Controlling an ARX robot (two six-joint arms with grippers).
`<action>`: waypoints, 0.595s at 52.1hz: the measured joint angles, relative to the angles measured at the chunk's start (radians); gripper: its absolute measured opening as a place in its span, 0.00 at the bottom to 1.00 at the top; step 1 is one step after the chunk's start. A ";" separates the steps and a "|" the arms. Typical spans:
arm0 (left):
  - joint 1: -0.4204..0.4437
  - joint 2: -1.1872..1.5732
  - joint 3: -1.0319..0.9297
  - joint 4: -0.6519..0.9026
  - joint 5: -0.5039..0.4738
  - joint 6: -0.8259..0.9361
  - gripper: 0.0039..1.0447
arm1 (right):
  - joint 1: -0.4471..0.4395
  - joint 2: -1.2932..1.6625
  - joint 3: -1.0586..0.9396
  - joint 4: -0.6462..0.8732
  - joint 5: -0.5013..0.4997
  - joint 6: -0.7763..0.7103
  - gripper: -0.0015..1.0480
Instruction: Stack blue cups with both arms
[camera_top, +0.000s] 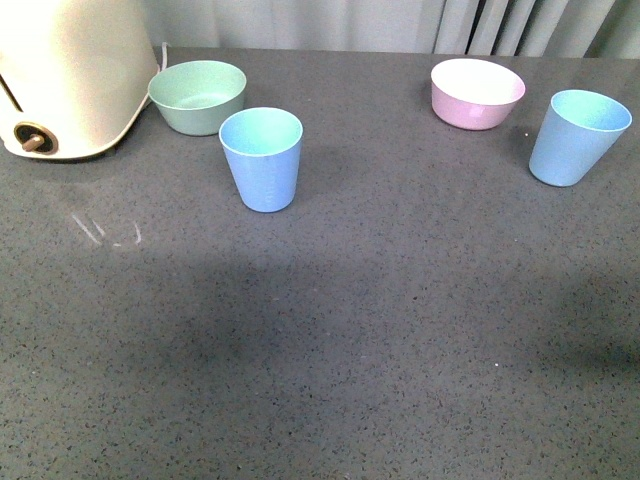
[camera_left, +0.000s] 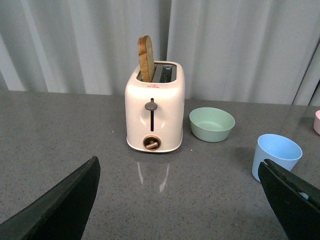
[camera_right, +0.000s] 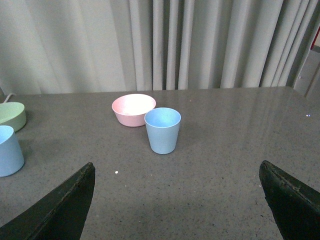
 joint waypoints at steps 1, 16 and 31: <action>0.000 0.000 0.000 0.000 0.000 0.000 0.92 | 0.000 0.000 0.000 0.000 0.000 0.000 0.91; -0.035 0.821 0.412 -0.141 0.165 -0.251 0.92 | 0.000 0.000 0.000 0.000 0.000 0.000 0.91; -0.137 1.389 0.739 -0.010 0.126 -0.338 0.92 | 0.000 0.000 0.000 0.000 0.000 0.000 0.91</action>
